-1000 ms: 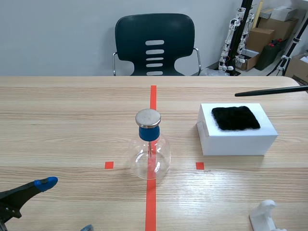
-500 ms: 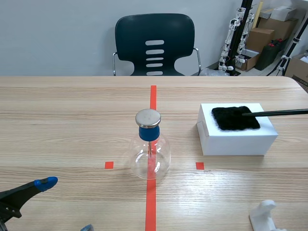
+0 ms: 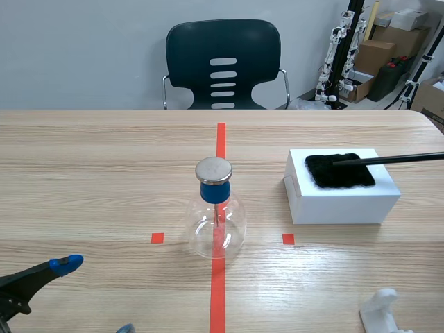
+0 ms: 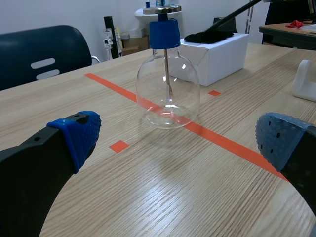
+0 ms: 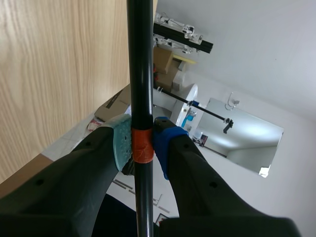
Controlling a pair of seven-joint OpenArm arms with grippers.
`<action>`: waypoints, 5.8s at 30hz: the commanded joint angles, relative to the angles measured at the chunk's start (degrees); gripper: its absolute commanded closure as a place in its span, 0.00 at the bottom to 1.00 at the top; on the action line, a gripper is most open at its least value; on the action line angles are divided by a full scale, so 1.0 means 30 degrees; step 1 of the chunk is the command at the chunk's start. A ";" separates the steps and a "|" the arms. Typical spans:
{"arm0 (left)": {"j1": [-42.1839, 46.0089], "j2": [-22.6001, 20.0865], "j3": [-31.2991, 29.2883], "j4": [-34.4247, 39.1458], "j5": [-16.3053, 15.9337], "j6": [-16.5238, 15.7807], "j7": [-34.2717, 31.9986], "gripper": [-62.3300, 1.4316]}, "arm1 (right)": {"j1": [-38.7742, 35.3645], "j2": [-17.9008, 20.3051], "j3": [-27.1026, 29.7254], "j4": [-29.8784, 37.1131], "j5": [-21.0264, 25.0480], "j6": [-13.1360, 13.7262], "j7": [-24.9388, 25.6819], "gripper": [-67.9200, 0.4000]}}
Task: Do the electroscope experiment. rub the rod on the fur
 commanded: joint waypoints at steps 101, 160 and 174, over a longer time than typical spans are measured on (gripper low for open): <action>-0.0102 0.0087 -0.0051 0.0102 -0.0109 -0.0036 -0.0306 0.00 | 0.3300 -0.0299 -0.4284 -0.1027 0.0576 -0.0299 -0.5428 0.98; -0.0102 0.0087 -0.0051 0.0102 -0.0109 -0.0036 -0.0313 0.00 | -1.3537 -1.0440 1.0630 1.9620 -0.1705 0.3293 0.1668 0.98; -0.0102 0.0087 -0.0051 0.0102 -0.0102 -0.0036 -0.0313 0.00 | -1.7158 -1.5358 0.8291 2.0021 -0.6812 -0.0430 0.4809 0.98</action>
